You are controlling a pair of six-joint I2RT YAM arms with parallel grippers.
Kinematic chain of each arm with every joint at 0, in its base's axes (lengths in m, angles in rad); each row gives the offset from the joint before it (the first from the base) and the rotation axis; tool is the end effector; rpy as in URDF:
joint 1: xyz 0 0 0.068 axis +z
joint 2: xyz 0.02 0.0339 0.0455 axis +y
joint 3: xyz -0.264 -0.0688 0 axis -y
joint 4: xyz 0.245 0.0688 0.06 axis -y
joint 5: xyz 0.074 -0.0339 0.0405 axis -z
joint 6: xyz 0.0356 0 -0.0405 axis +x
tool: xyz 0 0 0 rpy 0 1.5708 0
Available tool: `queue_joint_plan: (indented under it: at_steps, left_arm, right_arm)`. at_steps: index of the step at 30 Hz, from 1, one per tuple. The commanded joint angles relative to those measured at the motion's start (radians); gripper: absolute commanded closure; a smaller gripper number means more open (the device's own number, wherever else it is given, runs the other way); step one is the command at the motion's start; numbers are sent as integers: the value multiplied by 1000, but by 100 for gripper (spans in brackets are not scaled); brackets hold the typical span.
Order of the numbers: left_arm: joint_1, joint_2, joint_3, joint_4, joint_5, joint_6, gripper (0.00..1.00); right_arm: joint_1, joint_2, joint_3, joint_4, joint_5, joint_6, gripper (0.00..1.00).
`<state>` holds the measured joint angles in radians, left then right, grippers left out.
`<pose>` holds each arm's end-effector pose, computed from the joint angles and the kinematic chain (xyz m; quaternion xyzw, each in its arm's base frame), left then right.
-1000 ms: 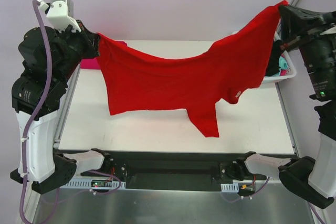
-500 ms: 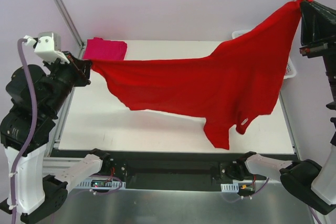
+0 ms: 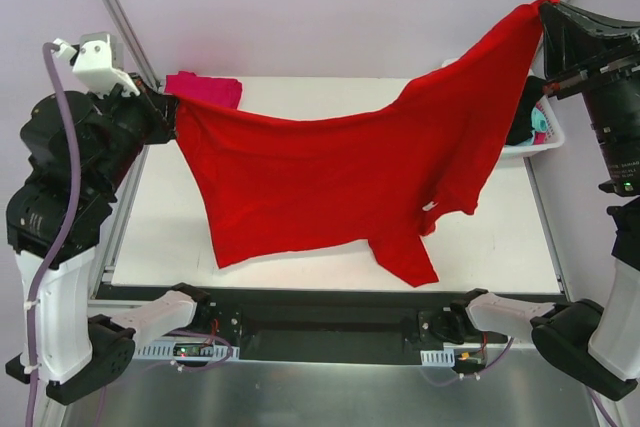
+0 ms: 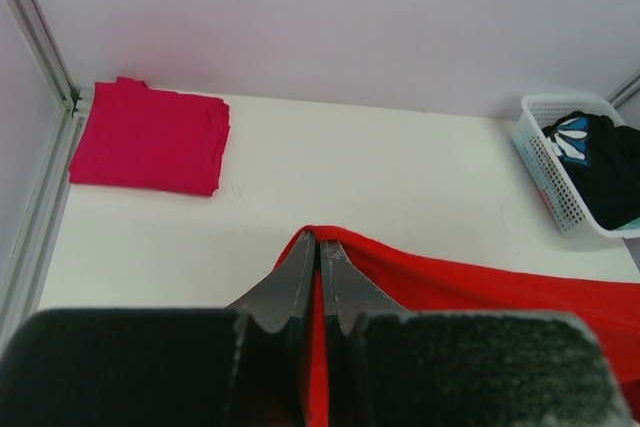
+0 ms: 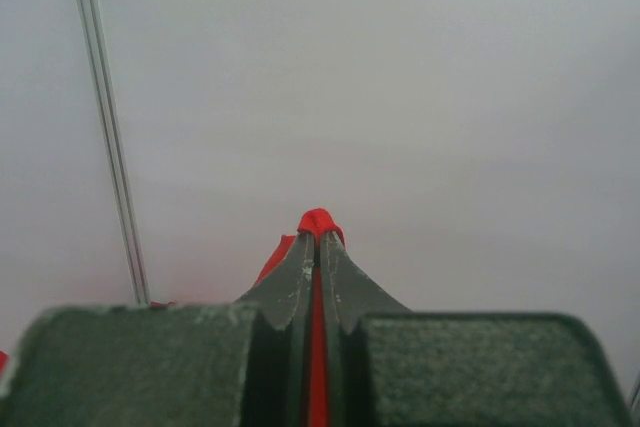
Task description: Fold and stack the t-shirts
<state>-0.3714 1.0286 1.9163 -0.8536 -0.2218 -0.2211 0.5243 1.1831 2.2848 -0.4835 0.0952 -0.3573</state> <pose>0.0965 -0.0292 0.5712 -0.0275 0.6947 -0.1351 0.7060 0.0594 0.0304 0.6670 -0.1572 0.4322 0.0523 0.8864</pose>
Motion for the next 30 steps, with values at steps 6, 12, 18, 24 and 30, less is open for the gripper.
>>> queue_joint_plan:
  at_steps: [6,12,18,24,30]
  left_arm:
    - [6,19,9,25,-37,20,100]
    - [5,13,12,28,-34,17,100]
    - [6,-38,-13,37,-8,-3,100]
    - [6,-87,-34,39,35,-35,100]
    - [6,-197,-77,70,79,-47,100]
  right_arm:
    - [0,-13,-8,49,31,-23,99]
    - [0,-33,-31,49,28,-17,99]
    - [2,-88,-65,45,26,7,99]
    - [0,-154,-117,31,-5,67,99]
    - [0,-258,-188,26,-51,161,99]
